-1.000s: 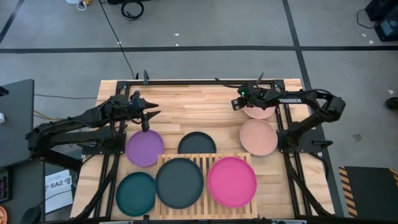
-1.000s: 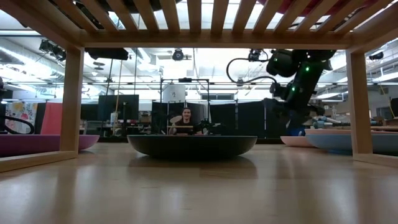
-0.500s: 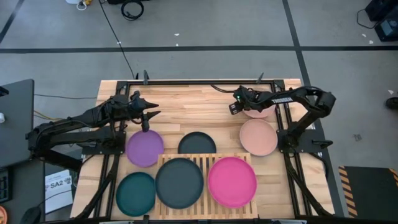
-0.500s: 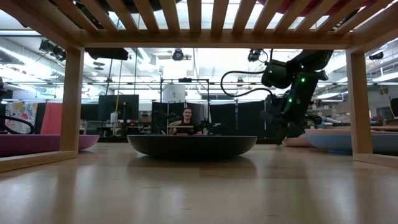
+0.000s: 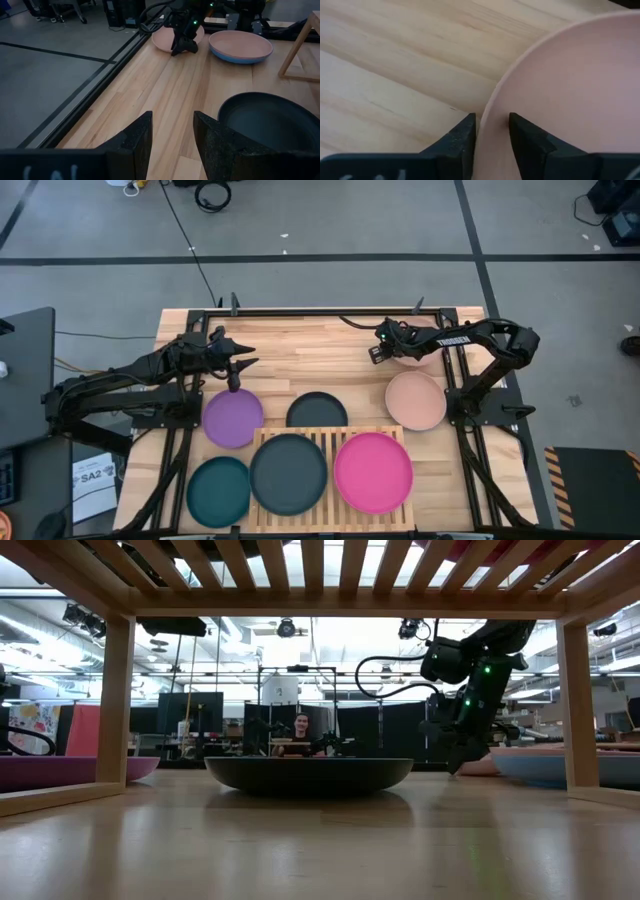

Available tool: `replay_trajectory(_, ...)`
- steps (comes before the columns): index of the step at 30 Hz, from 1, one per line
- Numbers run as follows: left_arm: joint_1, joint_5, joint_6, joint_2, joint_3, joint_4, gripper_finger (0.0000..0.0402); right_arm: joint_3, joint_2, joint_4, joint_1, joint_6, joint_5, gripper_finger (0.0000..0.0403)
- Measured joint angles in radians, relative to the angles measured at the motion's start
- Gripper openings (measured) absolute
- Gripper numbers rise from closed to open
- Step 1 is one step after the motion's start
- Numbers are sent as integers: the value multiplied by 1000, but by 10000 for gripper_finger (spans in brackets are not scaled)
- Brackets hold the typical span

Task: Place and stack plates onto a shelf
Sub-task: Stack the top light orange plate on top of the pink plate on the shelf

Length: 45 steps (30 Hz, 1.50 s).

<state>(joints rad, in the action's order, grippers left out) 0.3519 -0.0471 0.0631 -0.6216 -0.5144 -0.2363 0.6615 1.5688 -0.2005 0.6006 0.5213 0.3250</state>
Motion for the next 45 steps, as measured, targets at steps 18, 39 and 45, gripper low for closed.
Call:
replay_trajectory(18, 0, 0, 0, 0, 0, 0, 148, 1, -5, 7, -1, -2, 29, 32)
replay_trajectory(39, 0, 0, 0, 0, 0, 0, 148, 152, 1, -172, -1, -83, -3, 20)
replay_trajectory(45, 0, 0, 0, 0, 0, 0, 148, 176, 1, -221, -1, -105, -17, 20)
